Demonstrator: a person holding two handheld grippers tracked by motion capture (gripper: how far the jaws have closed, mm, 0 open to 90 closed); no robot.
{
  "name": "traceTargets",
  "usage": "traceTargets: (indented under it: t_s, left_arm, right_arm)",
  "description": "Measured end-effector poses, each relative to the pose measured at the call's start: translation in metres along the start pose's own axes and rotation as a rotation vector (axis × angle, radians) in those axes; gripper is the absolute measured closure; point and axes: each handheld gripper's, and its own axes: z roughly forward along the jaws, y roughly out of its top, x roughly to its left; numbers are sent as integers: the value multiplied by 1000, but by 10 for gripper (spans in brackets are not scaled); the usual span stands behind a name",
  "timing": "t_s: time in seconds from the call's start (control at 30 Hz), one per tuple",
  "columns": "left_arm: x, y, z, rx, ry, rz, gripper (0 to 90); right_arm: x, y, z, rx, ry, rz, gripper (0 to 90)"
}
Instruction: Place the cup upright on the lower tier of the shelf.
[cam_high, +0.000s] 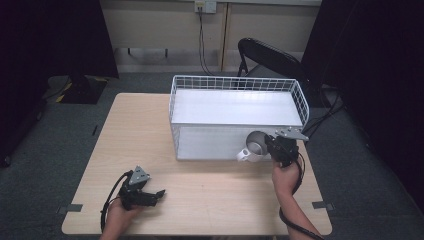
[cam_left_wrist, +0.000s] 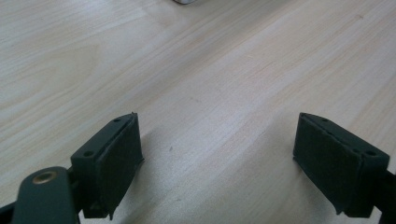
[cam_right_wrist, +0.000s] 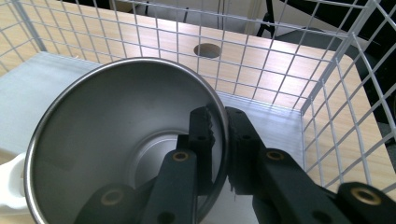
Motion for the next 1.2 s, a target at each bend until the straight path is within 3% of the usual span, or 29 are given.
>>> traceTargets:
  t_s: [0.47, 1.2]
  left_arm:
    - [0, 0, 0, 0, 0, 1, 148]
    - [0, 0, 0, 1, -1, 3, 147]
  right_arm:
    - [-3, 4, 8, -3, -41, 15, 819]
    - [-2, 10, 16, 11, -58, 19, 812]
